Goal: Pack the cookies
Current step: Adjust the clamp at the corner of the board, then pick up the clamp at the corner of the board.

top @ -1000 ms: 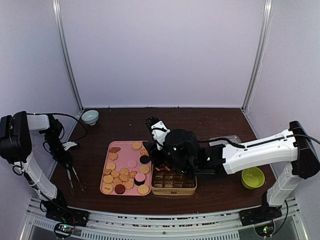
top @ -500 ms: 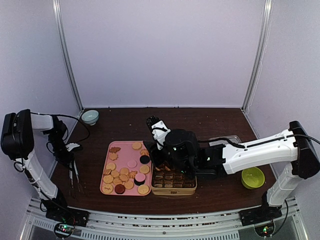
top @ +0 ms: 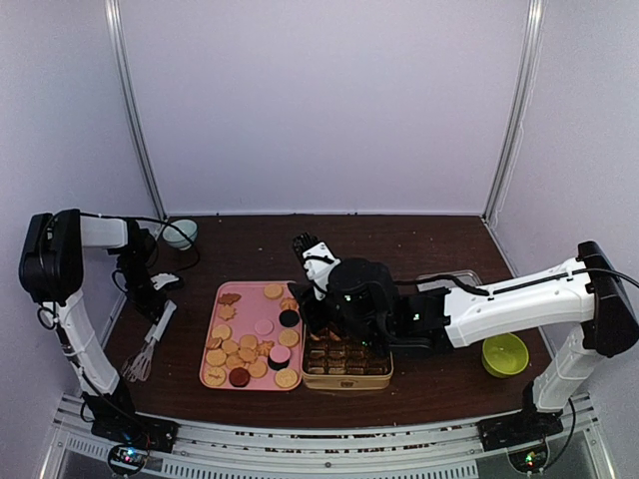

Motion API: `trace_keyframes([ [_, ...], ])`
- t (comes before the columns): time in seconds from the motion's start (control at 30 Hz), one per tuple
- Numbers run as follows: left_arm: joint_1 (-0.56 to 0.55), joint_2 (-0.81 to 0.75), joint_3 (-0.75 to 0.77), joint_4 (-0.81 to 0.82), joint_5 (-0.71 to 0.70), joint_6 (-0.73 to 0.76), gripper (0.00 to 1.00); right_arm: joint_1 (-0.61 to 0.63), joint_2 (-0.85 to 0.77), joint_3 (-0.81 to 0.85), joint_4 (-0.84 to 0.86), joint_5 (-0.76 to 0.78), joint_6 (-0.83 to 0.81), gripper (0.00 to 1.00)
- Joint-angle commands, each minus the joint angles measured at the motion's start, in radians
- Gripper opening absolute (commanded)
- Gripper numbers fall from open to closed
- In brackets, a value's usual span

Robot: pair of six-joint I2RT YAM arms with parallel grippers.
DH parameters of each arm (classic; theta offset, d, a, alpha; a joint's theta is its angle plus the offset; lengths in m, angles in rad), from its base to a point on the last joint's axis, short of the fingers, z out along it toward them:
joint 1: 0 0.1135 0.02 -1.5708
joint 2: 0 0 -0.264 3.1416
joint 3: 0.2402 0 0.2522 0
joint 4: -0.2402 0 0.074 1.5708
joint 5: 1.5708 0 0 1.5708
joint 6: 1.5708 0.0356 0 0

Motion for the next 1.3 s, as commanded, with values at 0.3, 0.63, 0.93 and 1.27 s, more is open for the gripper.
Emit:
trace_keyframes([
  [0.3, -0.056, -0.031, -0.027, 0.052, -0.049, 0.003, 0.39, 0.003, 0.013, 0.047, -0.036, 0.034, 0.009, 0.36],
  [0.63, -0.052, -0.208, -0.238, 0.053, -0.113, 0.048, 0.48, 0.003, 0.023, 0.057, -0.039, 0.033, 0.007, 0.36],
  [0.93, -0.005, -0.237, -0.306, 0.086, -0.107, 0.055, 0.42, 0.003, 0.017, 0.057, -0.039, 0.031, 0.012, 0.36],
  [1.27, -0.007, -0.256, -0.266, 0.052, 0.024, 0.080, 0.04, 0.003, 0.005, 0.050, -0.033, 0.018, 0.044, 0.35],
])
